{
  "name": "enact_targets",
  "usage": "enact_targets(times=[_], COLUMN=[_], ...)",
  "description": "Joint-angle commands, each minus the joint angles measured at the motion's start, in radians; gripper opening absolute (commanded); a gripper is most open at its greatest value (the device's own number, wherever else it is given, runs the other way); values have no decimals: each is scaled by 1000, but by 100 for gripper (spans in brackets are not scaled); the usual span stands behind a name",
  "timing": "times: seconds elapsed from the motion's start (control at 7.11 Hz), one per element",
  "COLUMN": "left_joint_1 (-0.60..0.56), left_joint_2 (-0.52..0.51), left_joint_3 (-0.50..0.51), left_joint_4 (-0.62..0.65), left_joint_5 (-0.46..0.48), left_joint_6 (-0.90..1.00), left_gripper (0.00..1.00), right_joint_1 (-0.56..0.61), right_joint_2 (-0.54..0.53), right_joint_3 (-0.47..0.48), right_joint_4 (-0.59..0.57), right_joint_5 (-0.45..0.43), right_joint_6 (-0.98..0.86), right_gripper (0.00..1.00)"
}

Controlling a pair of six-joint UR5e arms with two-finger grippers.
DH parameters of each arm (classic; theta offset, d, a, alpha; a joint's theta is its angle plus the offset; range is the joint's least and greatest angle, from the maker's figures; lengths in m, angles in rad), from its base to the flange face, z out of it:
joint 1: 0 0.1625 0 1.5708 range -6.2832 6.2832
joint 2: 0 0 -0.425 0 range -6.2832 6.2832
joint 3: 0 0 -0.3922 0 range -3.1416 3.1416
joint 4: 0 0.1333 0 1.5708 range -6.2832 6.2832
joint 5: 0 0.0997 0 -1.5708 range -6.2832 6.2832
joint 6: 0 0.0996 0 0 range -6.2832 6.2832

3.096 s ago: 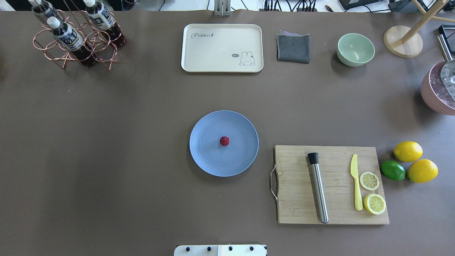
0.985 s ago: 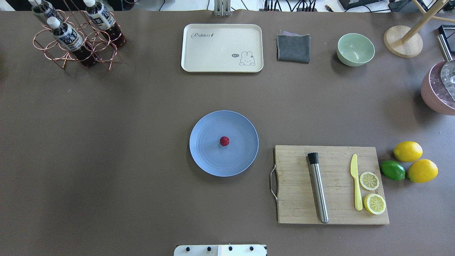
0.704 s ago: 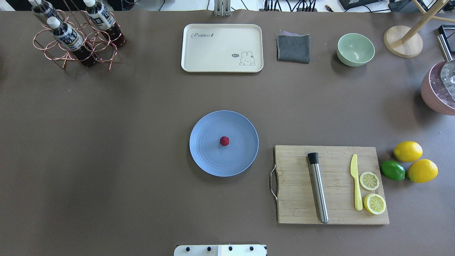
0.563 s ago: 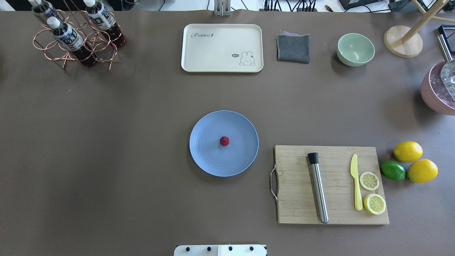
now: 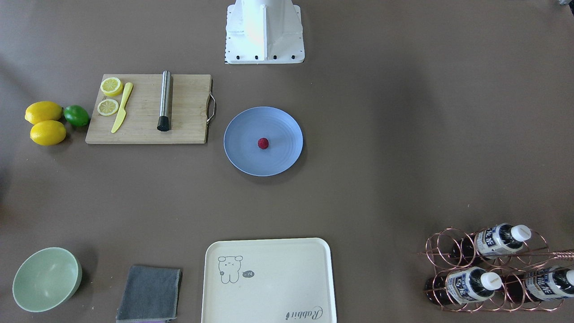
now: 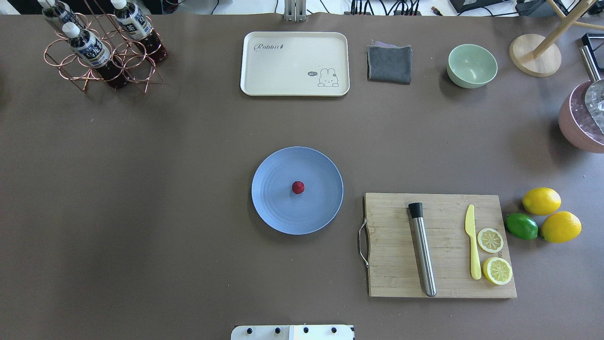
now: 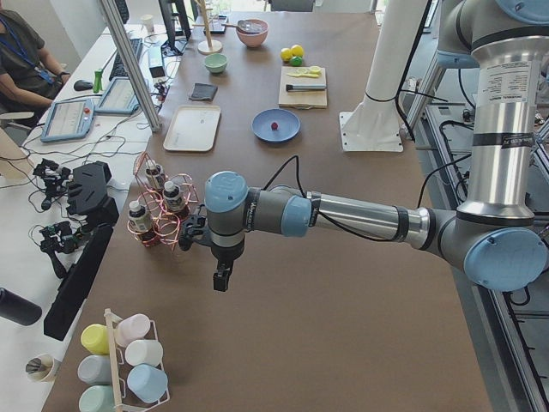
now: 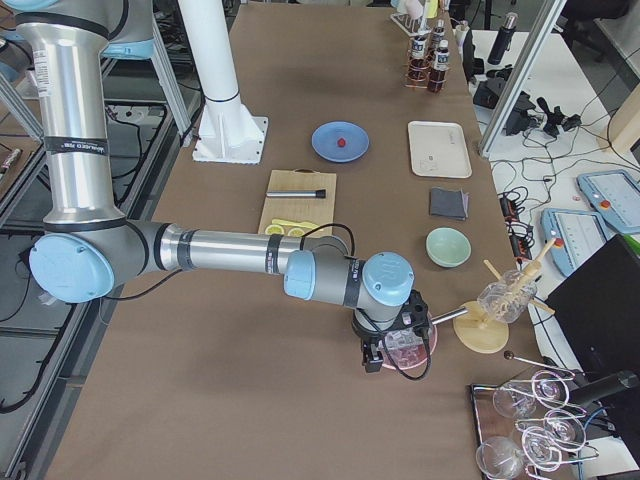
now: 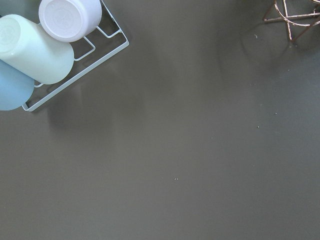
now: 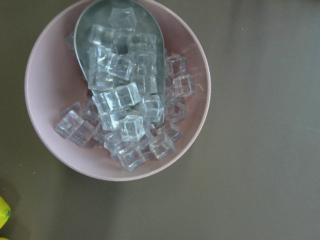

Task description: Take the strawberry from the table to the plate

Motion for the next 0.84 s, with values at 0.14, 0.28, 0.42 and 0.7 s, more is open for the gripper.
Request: enact_targets(times=[0.14, 0.28, 0.42, 0.7], left_joint_1=[16, 18, 16, 16], left_joint_2=[2, 14, 15, 17], left_joint_3=[9, 11, 27, 40], left_joint_4=[1, 1, 0, -2], left_joint_5=[0, -2, -3, -3], left_joint_6=[-3, -3, 0, 0], left_gripper=[97, 97, 97, 97], right_joint_1=[0, 0, 0, 0], right_joint_2=[13, 15, 15, 15], right_joint_3=[1, 1, 2, 2], right_joint_4=[-5, -7, -5, -5], right_joint_5=[5, 5, 5, 5], right_joint_6=[4, 9, 13, 16], right_gripper=[100, 100, 100, 100])
